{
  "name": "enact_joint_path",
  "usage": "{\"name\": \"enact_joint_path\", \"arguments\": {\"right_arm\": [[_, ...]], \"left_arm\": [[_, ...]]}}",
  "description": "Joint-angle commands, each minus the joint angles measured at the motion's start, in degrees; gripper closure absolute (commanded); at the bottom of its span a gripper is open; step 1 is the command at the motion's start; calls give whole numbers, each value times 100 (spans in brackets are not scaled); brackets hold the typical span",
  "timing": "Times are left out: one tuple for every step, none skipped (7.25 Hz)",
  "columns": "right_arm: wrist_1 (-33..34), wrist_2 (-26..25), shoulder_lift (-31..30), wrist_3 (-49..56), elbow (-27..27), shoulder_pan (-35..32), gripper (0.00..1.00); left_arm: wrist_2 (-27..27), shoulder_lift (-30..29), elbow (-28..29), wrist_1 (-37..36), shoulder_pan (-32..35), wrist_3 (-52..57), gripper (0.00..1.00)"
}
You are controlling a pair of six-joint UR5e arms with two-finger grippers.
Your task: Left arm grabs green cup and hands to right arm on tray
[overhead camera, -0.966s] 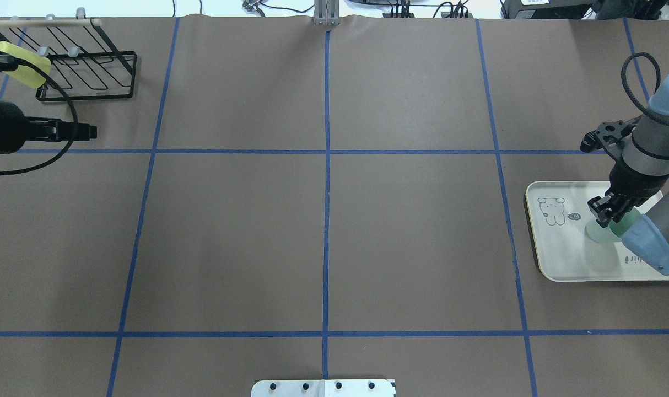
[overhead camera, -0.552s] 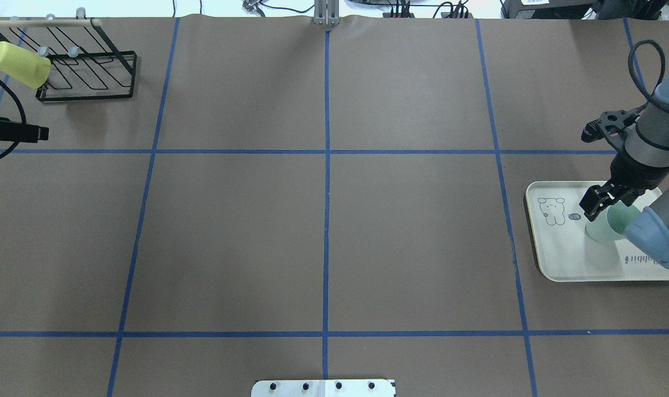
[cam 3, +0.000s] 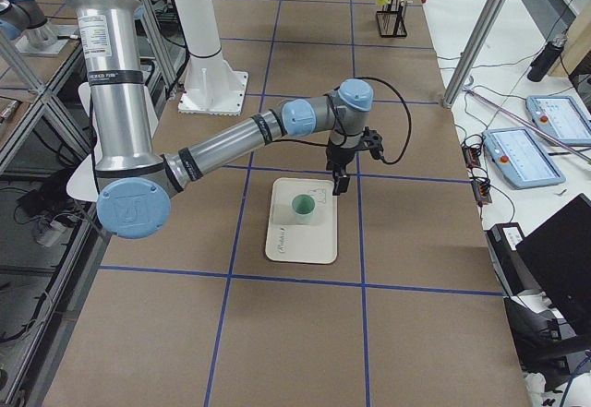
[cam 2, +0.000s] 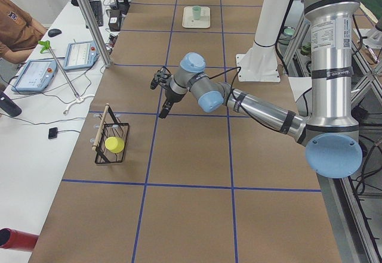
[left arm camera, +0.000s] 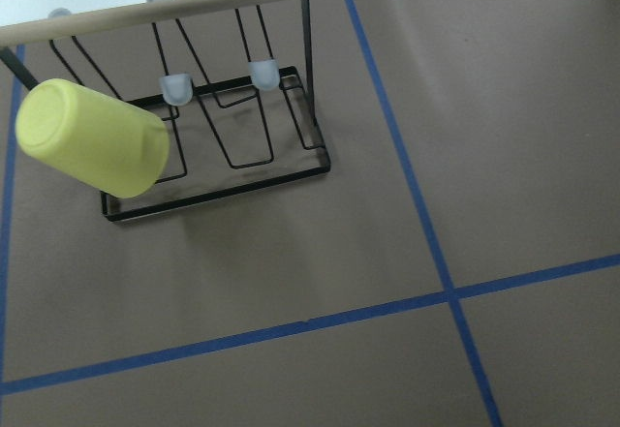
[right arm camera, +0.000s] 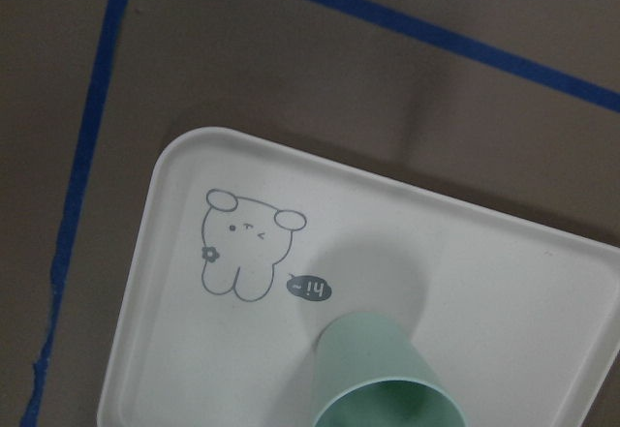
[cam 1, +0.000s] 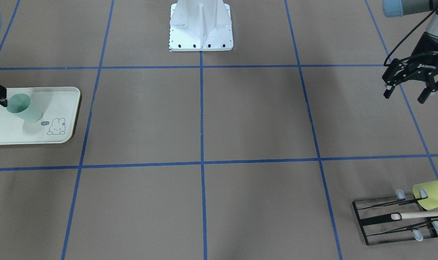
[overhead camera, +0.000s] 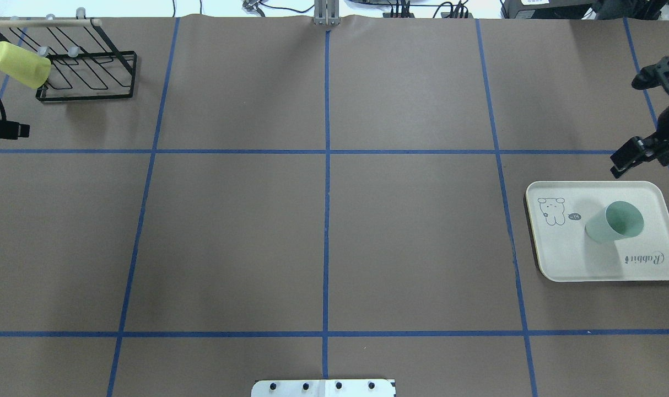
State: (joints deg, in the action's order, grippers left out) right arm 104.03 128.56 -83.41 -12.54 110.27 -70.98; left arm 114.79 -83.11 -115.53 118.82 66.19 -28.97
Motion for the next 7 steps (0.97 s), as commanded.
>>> {"name": "enact_joint_path", "arguments": {"right_arm": [[-189,-59,158,6,-171,-485,0],[-652,-16,54,6,-573,-904,0],[-1291,-15,-208,-2,-847,-1143,0],[-1837,-15,-689,-11,-936,-1233,0],[-2243,150,-790,-3,-1163,-1434,0],[-2334,883,-921,24,-1392,-1593,0],[-2361,1203,-949,50,-1446,-1690,0]], "left_arm": [[52,208,231,-392,594,1932,0],[296,286,511,-404,883,2339,0],[690,322,949,-308,1217,2831,0],[790,322,1153,-263,1333,2992,0],[791,400,1225,-298,1361,2994,0],[808,497,1487,-368,1404,3002,0],[1174,489,1942,-342,1796,3011,0]]}}
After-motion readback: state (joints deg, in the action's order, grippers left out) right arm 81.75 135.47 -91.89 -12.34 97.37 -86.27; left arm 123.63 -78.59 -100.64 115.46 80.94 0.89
